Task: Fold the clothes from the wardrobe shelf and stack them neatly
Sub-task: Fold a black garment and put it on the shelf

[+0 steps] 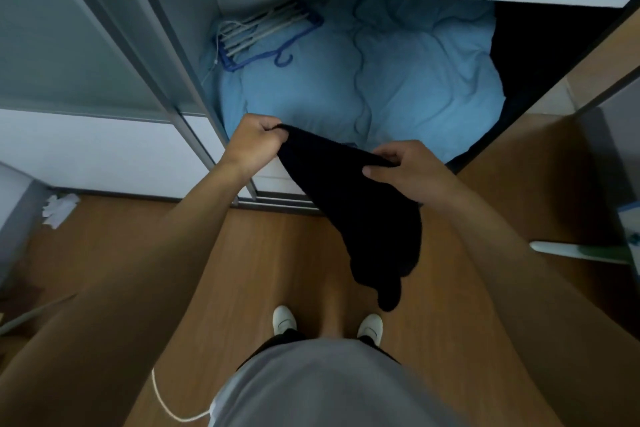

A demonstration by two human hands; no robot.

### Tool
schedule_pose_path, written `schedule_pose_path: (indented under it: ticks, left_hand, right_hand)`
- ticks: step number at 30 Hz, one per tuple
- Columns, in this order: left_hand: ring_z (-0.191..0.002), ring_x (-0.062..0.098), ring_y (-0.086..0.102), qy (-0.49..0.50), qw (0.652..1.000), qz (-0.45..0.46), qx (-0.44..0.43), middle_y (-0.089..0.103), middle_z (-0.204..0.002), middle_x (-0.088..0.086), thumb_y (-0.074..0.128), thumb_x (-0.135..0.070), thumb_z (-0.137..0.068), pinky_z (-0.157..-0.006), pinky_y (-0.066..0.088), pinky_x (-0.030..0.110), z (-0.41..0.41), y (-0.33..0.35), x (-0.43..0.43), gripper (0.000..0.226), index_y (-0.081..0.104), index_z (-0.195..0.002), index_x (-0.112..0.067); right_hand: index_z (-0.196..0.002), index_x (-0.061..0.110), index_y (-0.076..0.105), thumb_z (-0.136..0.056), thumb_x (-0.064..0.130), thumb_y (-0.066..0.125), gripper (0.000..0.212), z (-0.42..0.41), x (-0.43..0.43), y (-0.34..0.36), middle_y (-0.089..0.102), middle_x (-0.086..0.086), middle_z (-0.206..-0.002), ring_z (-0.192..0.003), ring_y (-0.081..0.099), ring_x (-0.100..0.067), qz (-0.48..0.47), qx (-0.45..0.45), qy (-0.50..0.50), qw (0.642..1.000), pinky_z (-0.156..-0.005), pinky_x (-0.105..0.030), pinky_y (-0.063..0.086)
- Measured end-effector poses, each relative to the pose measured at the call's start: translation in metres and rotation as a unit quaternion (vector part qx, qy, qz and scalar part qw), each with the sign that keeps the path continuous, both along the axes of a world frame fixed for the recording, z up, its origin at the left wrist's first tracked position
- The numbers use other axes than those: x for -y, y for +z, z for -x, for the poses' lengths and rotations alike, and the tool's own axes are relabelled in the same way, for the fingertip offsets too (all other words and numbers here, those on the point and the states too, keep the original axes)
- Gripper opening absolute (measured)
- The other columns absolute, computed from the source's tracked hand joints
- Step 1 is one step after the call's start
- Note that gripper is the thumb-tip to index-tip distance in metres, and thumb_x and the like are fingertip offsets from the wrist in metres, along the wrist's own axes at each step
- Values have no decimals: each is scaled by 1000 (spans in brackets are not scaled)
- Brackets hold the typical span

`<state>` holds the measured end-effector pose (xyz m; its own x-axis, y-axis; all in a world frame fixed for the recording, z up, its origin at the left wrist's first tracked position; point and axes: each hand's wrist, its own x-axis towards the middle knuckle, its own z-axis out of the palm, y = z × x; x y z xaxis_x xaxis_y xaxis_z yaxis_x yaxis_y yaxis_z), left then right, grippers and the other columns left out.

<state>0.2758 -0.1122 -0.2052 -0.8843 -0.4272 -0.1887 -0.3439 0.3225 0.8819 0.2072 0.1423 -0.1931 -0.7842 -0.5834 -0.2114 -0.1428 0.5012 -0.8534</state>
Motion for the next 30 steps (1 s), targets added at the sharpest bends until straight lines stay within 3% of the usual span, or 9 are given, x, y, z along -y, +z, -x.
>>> schedule_pose_path:
  ticks: [4, 7, 11, 13, 14, 16, 18, 25, 30]
  left_hand:
    - [-56, 20, 38, 51, 992, -99, -59, 40, -62, 7, 44, -4, -71, -52, 25, 28, 6, 12, -28, 15, 48, -61, 7]
    - [-44, 17, 46, 70, 978, -192, -36, 46, -51, 3, 43, -7, -65, -44, 32, 19, 8, 16, -43, 16, 48, -52, -14]
    - [-45, 15, 52, 102, 964, -246, -4, 49, -50, -2, 45, -10, -60, -45, 40, 21, 8, 13, -46, 17, 48, -48, -23]
    - [-53, 19, 57, 112, 961, -251, 19, 54, -56, 0, 49, -14, -58, -52, 45, 27, 8, 9, -41, 11, 54, -51, -22]
    - [-58, 20, 59, 113, 960, -254, 32, 57, -61, 2, 51, -16, -57, -56, 46, 29, 7, 7, -38, 9, 58, -56, -21]
    - [-66, 23, 62, 102, 961, -250, 64, 63, -68, 4, 54, -19, -57, -60, 49, 30, 4, 3, -32, 15, 65, -67, -17]
    - [-65, 21, 65, 79, 966, -229, 89, 67, -64, 1, 56, -19, -61, -56, 51, 25, -2, -2, -29, 16, 68, -71, -16]
    - [-51, 13, 56, 64, 975, -209, 45, 54, -55, -3, 54, -18, -65, -45, 42, 19, -12, -15, -25, 14, 57, -53, -24]
    - [-44, 4, 43, 6, 999, -12, 40, 45, -47, -10, 56, -12, -83, -44, 32, 19, -14, -37, -20, 33, 51, -51, -19]
  right_hand:
    - [-80, 25, 61, -93, 18, 65, 15, 5, -22, -24, 62, 8, -79, -75, 60, -8, -219, -17, 163, 962, -61, -19, 42]
    - [-68, 24, 53, -97, 17, 57, 30, 1, -30, -39, 57, 9, -67, -62, 55, 2, -170, -14, 130, 977, -59, -23, 38]
    - [-64, 40, 64, -97, 52, 50, 38, -12, -33, -40, 63, 20, -63, -62, 60, 7, -66, 80, 62, 993, -61, -11, 41]
    - [-69, 35, 66, -91, 64, 50, 40, -15, -34, -43, 67, 13, -72, -70, 64, 0, -29, 117, 40, 992, -69, -16, 43]
    - [-83, 29, 71, -91, 62, 52, 40, -15, -34, -45, 72, 9, -85, -82, 68, -4, 11, 137, 19, 990, -80, -19, 46]
    - [-111, 22, 73, -95, 47, 57, 33, -12, -35, -43, 73, 4, -115, -109, 67, -11, 122, 174, -41, 976, -100, -23, 44]
    - [-112, 19, 75, -95, 34, 60, 27, -10, -36, -38, 72, -3, -119, -115, 65, -18, 214, 200, -86, 952, -104, -29, 44]
    - [-81, 23, 80, -94, 26, 64, 21, -16, -24, -18, 76, 1, -86, -87, 71, -13, 229, 189, -100, 950, -81, -22, 51]
    - [-66, 8, 61, -97, 18, 62, 32, -22, -13, -5, 58, 0, -64, -62, 56, -7, 157, 35, -104, 981, -63, -23, 41]
